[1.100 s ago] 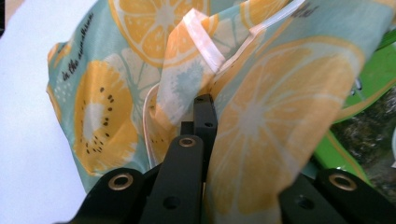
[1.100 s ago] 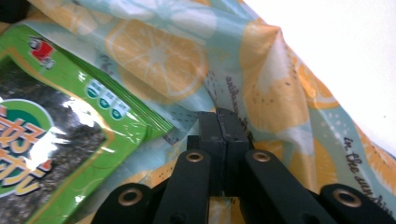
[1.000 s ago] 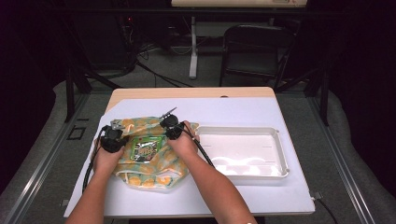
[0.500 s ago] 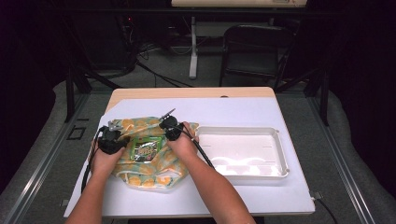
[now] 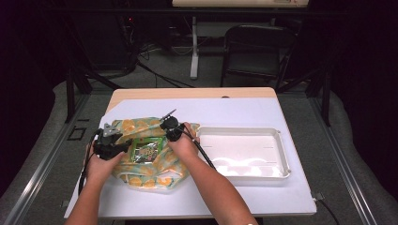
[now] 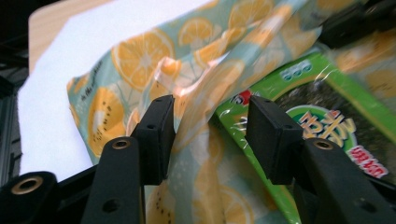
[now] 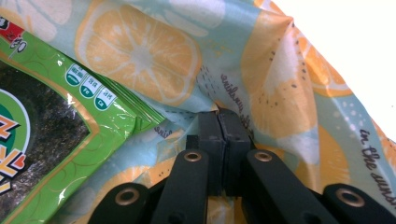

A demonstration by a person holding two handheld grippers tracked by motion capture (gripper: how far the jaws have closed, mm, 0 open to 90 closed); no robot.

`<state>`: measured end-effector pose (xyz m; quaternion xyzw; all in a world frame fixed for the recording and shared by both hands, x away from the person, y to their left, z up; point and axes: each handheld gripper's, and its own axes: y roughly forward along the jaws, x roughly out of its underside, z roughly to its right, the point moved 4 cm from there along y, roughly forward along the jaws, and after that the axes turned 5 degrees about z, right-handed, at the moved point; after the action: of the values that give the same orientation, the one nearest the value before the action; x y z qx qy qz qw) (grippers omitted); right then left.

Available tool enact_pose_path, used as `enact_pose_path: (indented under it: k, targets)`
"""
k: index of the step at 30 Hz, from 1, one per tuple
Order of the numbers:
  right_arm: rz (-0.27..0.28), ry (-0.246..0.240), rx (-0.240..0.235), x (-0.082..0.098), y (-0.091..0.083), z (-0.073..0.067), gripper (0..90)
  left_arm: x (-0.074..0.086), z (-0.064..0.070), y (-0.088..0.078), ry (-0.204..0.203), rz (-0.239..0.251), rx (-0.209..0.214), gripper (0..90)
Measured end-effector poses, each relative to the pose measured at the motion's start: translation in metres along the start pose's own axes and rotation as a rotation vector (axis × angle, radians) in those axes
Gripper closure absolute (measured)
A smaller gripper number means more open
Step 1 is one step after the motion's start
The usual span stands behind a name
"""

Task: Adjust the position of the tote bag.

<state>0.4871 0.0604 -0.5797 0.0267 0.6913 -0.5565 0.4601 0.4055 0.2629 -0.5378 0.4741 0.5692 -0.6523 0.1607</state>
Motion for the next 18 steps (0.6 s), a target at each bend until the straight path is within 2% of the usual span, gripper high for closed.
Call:
enact_pose_path:
  k: [5, 9, 12, 16, 18]
  targets:
    - [-0.023, -0.027, -0.006, 0.000, -0.002, 0.001, 89.3, -0.006, 0.001, -0.011, 0.010, 0.050, 0.000, 51.3]
    - [-0.010, -0.009, -0.008, 0.000, -0.001, 0.001, 89.2, -0.010, 0.004, -0.014, 0.030, 0.081, 0.003, 52.5]
    - [-0.015, -0.016, -0.005, 0.000, -0.001, 0.001, 89.2, -0.012, 0.006, -0.012, 0.064, 0.081, -0.007, 54.7]
    - [-0.011, -0.007, -0.005, 0.000, -0.001, 0.001, 89.2, -0.015, 0.008, -0.008, 0.082, 0.078, 0.001, 63.9]
    - [-0.015, -0.005, -0.008, 0.000, -0.001, 0.001, 89.2, -0.017, 0.010, -0.005, 0.093, 0.071, 0.000, 65.2]
